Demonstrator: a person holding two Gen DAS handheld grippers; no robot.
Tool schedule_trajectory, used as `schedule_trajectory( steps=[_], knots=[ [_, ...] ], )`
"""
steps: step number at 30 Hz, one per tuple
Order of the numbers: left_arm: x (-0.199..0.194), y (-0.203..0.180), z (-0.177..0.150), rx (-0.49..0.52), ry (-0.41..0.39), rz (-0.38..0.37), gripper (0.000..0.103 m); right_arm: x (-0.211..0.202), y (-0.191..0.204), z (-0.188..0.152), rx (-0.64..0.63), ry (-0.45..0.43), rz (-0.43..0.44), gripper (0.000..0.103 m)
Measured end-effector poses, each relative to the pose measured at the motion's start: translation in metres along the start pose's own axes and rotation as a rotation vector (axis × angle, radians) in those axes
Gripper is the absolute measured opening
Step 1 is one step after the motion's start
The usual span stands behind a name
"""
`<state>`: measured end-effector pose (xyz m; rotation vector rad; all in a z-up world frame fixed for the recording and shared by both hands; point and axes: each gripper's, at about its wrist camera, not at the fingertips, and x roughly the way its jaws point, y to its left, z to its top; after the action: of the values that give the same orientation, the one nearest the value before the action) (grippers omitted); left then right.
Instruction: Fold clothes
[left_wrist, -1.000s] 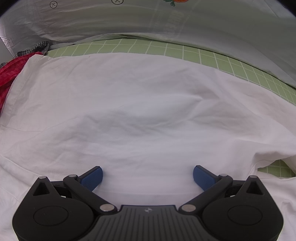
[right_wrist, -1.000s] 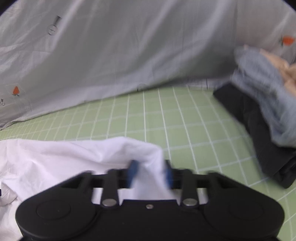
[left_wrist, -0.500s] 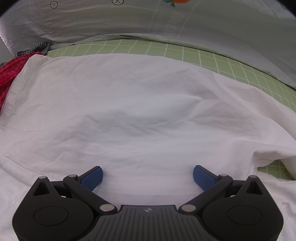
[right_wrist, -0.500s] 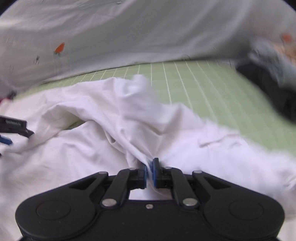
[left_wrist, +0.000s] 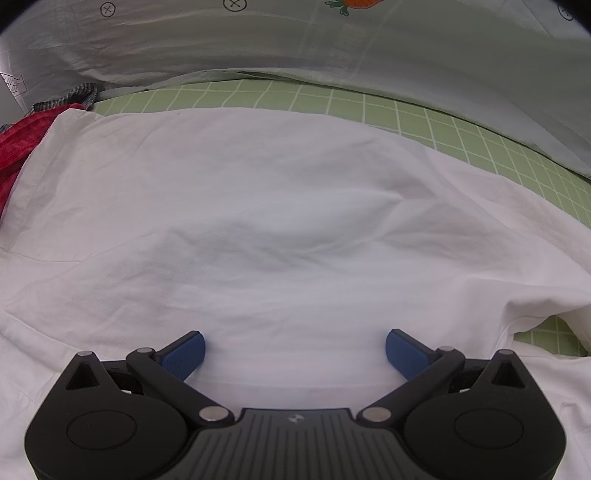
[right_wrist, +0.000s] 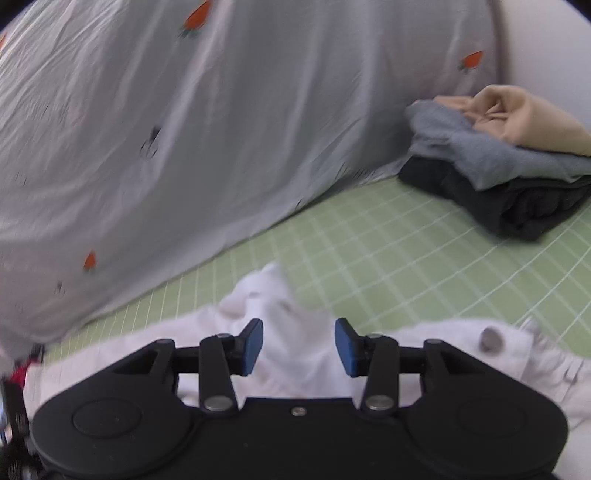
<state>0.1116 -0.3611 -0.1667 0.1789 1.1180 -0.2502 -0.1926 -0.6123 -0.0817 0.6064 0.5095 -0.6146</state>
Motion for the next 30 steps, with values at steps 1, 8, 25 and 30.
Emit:
schedule_trajectory(
  steps=[1,8,25,30],
  knots=[
    [0.0,0.0,0.0,0.0,0.0,0.0,0.103,0.005,-0.005,0.007,0.006,-0.003,-0.03,0.046],
    [0.0,0.0,-0.001,0.0,-0.001,0.0,0.103,0.075,-0.034,0.022,-0.09,0.163,-0.261,0.054],
    [0.0,0.0,-0.002,-0.006,-0.009,0.001,0.103,0.055,-0.021,-0.032,-0.267,0.281,-0.085,0.039],
    [-0.001,0.0,-0.003,-0.007,-0.013,0.002,0.103,0.03,-0.014,-0.01,-0.34,0.126,-0.128,0.028]
  ],
)
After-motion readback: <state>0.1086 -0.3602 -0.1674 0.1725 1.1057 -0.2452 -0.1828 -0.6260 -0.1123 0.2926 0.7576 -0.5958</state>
